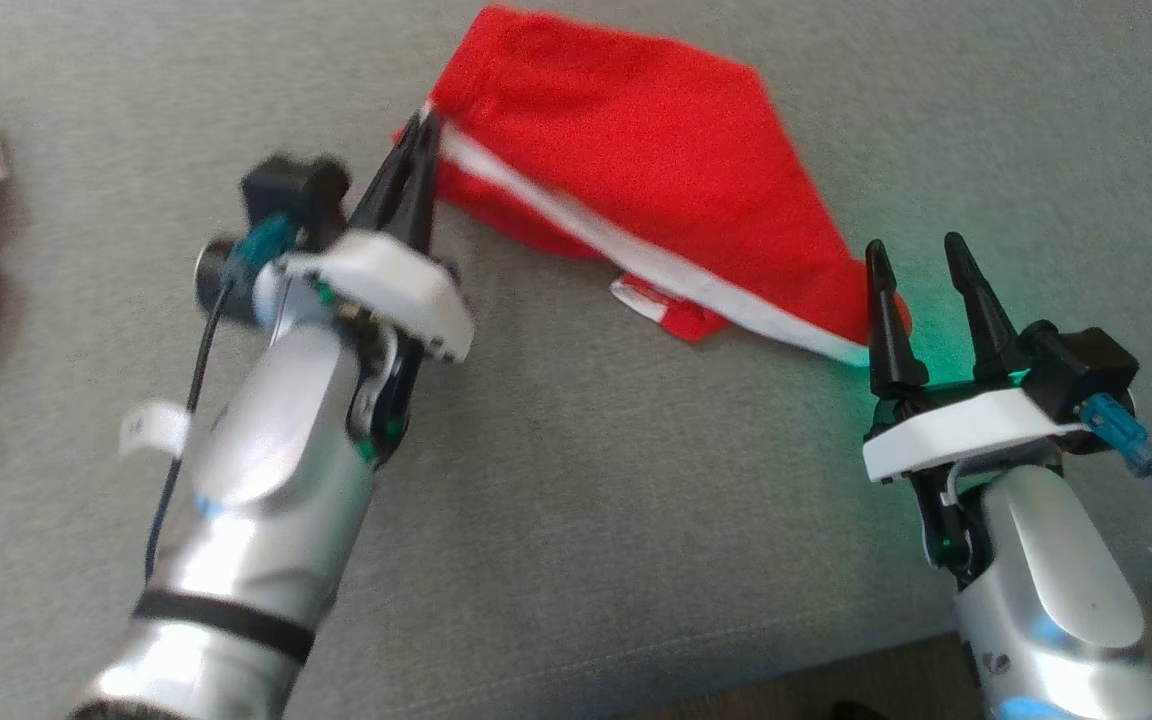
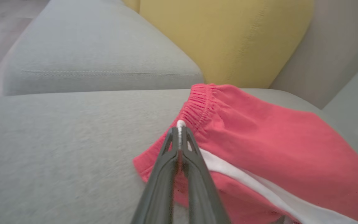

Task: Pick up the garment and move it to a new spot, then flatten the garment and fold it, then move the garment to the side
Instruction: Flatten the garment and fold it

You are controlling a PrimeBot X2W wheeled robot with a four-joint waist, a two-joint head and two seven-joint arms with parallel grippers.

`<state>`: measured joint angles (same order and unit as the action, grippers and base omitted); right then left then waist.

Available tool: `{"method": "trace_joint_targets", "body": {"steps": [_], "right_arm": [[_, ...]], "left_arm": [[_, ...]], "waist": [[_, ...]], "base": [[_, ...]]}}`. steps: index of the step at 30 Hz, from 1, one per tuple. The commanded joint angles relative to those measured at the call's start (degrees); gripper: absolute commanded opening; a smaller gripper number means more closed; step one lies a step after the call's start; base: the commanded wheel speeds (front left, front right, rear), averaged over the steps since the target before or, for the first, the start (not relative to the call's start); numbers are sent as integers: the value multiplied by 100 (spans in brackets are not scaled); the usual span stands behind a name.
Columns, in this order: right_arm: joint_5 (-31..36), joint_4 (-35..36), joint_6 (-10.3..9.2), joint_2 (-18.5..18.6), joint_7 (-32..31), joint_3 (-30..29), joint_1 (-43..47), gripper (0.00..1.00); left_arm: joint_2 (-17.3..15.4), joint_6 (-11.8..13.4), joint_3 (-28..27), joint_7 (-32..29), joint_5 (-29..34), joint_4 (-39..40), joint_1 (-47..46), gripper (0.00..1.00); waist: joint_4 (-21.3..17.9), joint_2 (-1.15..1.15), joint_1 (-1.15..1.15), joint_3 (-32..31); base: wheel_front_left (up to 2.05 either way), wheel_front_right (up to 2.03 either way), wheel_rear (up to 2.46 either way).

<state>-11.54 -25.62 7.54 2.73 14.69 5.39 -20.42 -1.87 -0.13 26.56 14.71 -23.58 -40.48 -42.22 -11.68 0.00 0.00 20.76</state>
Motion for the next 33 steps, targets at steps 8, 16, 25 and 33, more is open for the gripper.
{"method": "trace_joint_targets", "body": {"steps": [8,16,25,33], "right_arm": [[145,95,-5,15,31,126,213,100],[177,31,-5,15,31,251,389,100],[277,20,-5,15,31,527,531,100],[369,-60,-5,15,31,920,830,100]], "left_arm": [[-109,233,-999,29,269,479,1003,0],[-103,335,-1611,29,363,761,2008,0],[-101,537,-1828,29,560,1296,2651,100],[-101,586,-1821,29,637,1657,2943,100]], "waist": [[537,0,0,-437],[703,0,0,-735],[780,0,0,-893],[907,0,0,-960]], "base": [[0,0,0],[0,0,0],[0,0,0],[0,0,0]]}}
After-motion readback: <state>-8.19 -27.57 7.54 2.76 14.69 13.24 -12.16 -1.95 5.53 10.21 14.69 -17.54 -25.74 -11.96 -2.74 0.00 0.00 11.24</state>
